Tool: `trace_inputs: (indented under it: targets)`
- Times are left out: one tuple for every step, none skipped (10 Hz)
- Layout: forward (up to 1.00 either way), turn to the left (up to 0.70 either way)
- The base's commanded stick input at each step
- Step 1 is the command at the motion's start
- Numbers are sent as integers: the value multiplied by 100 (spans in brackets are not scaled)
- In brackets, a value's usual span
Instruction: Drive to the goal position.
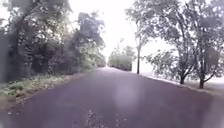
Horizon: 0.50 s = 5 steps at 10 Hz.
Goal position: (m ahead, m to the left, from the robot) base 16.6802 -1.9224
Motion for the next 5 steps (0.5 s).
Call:
trace_inputs:
  targets:
    - [100, 0]
    - [100, 0]
    - [100, 0]
    - [100, 0]
    - [100, 0]
